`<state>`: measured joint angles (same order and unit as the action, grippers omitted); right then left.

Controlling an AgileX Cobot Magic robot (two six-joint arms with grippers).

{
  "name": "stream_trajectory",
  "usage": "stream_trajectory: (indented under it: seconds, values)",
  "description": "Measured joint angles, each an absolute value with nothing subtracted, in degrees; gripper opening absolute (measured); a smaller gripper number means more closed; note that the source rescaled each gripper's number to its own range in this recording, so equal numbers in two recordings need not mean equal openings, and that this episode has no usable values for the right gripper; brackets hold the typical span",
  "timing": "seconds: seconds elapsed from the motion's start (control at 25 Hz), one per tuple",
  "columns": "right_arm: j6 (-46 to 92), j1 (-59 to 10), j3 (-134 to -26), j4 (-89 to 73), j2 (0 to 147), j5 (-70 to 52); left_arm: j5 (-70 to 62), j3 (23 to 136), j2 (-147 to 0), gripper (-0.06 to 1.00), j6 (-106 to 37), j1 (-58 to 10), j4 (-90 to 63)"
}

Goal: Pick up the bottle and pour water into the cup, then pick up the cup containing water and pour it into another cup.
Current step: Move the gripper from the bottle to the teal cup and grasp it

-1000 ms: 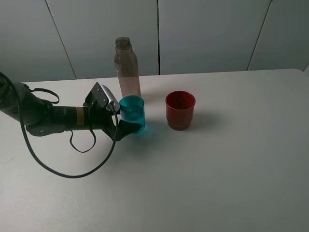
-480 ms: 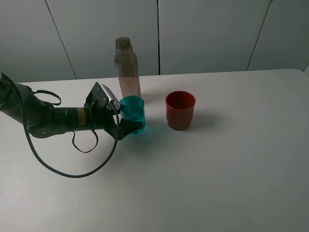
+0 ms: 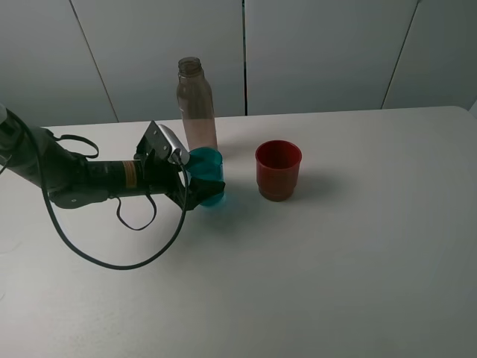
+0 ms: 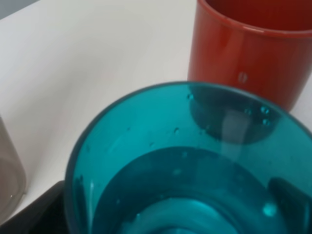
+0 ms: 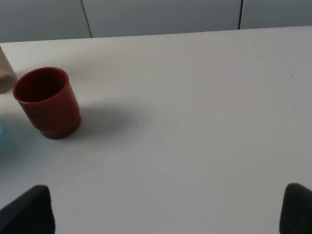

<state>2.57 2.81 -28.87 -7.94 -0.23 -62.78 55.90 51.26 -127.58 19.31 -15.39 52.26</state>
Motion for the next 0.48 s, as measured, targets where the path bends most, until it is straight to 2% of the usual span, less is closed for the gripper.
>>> stream_trajectory:
  seconds: [0.48]
  values:
    - [2.57,2.81,-28.87,-7.94,-0.23,-62.78,56.12,51.83,-129.21,1.0,19.4,-15.79,52.38]
